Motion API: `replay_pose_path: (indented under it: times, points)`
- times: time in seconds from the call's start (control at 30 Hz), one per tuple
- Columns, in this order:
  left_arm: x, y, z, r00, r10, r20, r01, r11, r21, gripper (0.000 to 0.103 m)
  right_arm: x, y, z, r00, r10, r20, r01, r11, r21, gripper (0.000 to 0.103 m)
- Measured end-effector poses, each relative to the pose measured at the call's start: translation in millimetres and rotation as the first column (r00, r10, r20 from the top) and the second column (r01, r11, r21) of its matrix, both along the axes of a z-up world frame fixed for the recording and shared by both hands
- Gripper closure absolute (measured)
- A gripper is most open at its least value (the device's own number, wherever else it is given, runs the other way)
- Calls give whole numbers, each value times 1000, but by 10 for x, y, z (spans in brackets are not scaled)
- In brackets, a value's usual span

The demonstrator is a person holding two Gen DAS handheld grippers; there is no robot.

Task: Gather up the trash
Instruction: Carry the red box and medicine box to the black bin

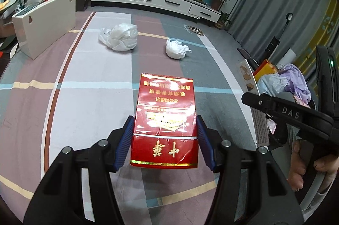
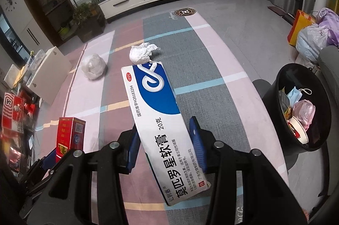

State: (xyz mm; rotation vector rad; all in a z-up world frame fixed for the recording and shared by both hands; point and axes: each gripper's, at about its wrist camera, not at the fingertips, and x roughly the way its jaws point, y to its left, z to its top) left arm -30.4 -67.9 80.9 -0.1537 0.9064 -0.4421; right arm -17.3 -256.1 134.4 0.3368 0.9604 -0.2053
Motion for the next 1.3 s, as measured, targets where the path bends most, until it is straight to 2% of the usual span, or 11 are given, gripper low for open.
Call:
replay_pose_path:
  times: [0.27, 0.5, 0.77, 0.93, 1.03, 1.13, 1.3]
  points:
    - [48, 111, 16, 1000, 28, -6, -28, 999, -34, 45, 80, 53, -5, 1000, -7, -20, 6, 1000, -27, 58]
    - [-13, 94, 56, 1000, 20, 15, -20, 999, -33, 45, 141, 189, -68, 999, 36, -32, -37, 999, -24, 58]
    - [-38, 39, 60, 1000, 14, 24, -13, 1000, -20, 45, 84, 79, -79, 999, 47, -8, -47, 999, -2, 58]
    - [-48, -7, 76, 1000, 6, 14, -6, 1000, -30, 45, 130, 25, -69, 996, 89, 15, -89, 996, 10, 58]
    - [-14, -114, 127, 1000, 12, 11, -12, 1000, 0, 45, 152, -40, 77, 992, 120, 47, -120, 993, 0, 58]
    - [-18, -294, 268, 998, 4, 59, -6, 999, 36, 45, 133, -175, 343, 986, 120, 115, -121, 993, -5, 58]
    - [-92, -708, 541, 991, -66, 121, 63, 998, 23, 45, 51, -419, 756, 976, 104, 189, -88, 992, -91, 58]
